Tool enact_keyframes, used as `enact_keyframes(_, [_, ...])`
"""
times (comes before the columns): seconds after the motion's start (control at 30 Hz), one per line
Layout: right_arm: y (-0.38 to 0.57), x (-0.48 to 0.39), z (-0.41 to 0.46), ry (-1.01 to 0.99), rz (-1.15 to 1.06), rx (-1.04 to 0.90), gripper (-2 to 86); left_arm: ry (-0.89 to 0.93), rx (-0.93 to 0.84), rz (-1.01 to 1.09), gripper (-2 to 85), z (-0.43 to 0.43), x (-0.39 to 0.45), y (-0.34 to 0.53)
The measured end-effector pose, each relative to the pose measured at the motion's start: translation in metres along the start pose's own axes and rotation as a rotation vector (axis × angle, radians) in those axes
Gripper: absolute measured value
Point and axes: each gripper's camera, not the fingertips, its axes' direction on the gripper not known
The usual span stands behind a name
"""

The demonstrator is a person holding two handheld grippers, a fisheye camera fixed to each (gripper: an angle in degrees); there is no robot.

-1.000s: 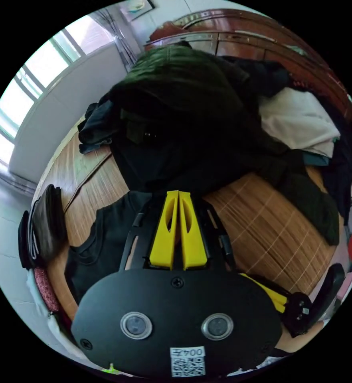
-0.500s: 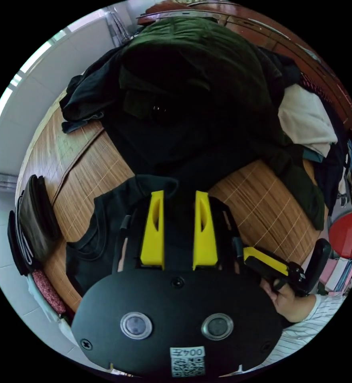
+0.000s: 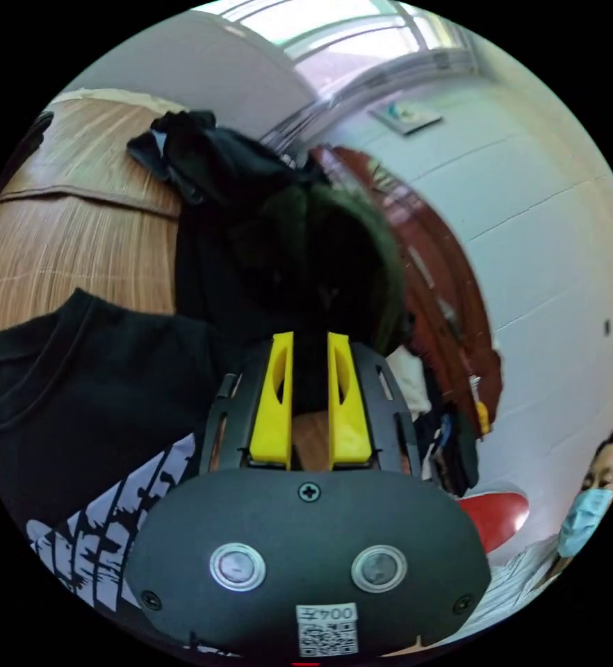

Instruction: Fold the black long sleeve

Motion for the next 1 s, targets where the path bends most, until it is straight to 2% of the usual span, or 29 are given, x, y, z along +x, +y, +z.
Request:
enact_keyframes(0.1, [0.006,-0.004,0.004,0.014,-0.011,0.008,-0.8,0.059,0.139,0.013,6.3,-0.043,0.008,0.000])
enact_keyframes(0.17, [0.010,-0.005,0.007,0.013,-0.014,0.011,-0.8,-0.041,0.177,0.039,3.1,-0.069,0.017,0.014])
enact_keyframes(0.33, [0.028,-0.017,0.001,0.035,-0.052,0.109,-0.8,-0.338,-0.104,0.187,0.6,-0.038,0.039,0.056])
enact_keyframes(0.43, [0.045,-0.042,-0.003,0.016,-0.200,0.193,-0.7,-0.437,-0.212,0.274,0.3,0.007,0.049,0.066])
enact_keyframes(0.5, [0.050,-0.054,0.004,0.008,-0.290,0.168,-0.7,-0.480,-0.303,0.269,0.3,0.036,0.050,0.066])
enact_keyframes(0.6, [0.050,-0.051,0.023,0.079,-0.256,0.088,-0.7,-0.524,-0.286,0.247,0.4,0.039,0.071,0.063])
enact_keyframes(0.67, [0.048,-0.036,0.027,0.047,-0.164,0.063,-0.7,-0.581,-0.138,0.334,0.4,0.015,0.107,0.075])
enact_keyframes(0.73, [0.049,-0.034,0.029,0.036,-0.155,0.064,-0.8,-0.609,-0.083,0.396,0.4,0.005,0.127,0.084])
enact_keyframes(0.8, [0.054,-0.040,0.030,0.029,-0.188,0.071,-0.7,-0.653,-0.103,0.450,0.4,0.012,0.135,0.088])
enact_keyframes(0.87, [0.061,-0.048,0.032,0.054,-0.234,0.086,-0.8,-0.646,-0.288,0.455,0.3,0.041,0.124,0.085])
enact_keyframes(0.9, [0.062,-0.048,0.033,0.061,-0.233,0.082,-0.8,-0.635,-0.315,0.440,0.3,0.045,0.121,0.084])
enact_keyframes(1.0, [0.063,-0.043,0.036,0.056,-0.203,0.067,-0.7,-0.572,-0.253,0.375,0.3,0.018,0.140,0.070])
